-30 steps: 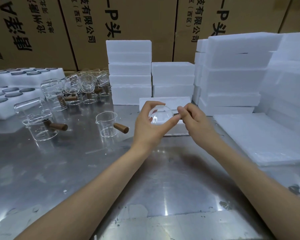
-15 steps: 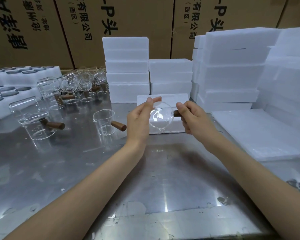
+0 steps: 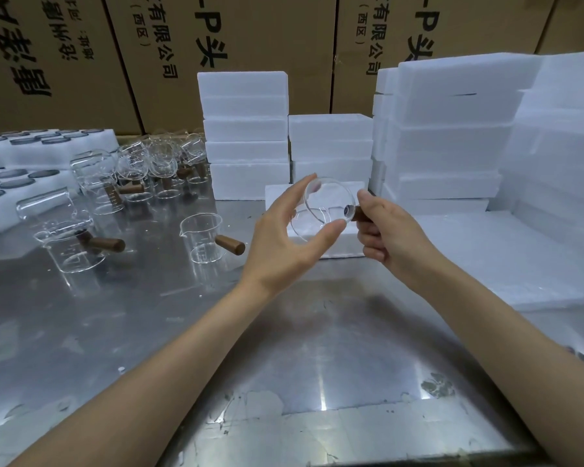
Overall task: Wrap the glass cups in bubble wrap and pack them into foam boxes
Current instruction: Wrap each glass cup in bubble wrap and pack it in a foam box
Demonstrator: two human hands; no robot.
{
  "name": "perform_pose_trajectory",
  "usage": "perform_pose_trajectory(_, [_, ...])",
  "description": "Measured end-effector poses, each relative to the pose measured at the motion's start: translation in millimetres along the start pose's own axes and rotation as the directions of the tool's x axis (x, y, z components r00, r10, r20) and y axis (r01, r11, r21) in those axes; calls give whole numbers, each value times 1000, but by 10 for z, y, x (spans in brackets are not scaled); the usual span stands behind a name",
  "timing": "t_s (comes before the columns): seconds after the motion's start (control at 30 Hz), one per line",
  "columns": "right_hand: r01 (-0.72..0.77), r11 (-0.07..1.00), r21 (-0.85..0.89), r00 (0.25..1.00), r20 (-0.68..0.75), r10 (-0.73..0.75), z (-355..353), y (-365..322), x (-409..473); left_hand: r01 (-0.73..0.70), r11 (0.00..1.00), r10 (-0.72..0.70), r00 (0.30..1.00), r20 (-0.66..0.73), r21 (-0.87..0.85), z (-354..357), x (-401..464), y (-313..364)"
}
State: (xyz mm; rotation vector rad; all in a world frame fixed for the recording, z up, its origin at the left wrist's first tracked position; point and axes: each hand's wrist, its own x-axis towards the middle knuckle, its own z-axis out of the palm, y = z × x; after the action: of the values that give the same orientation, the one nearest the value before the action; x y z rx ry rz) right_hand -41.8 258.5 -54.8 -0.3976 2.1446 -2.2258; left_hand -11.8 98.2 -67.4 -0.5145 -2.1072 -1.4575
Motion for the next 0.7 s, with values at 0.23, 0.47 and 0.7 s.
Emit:
perform_pose_trajectory(0.23, [97, 964, -246, 992, -52, -114, 99, 3, -44, 111, 993, -115, 989, -94, -41, 68, 9, -37])
perform_pose_trajectory(0.47, [220, 884, -411, 967, -25, -253, 190, 113, -6, 192, 978, -205, 959, -198, -85, 105, 22, -112])
perform_pose_trajectory(0.7, [54, 952, -302, 988, -124, -95, 151, 61, 12, 260, 941, -276, 960, -44, -217, 45, 88, -93])
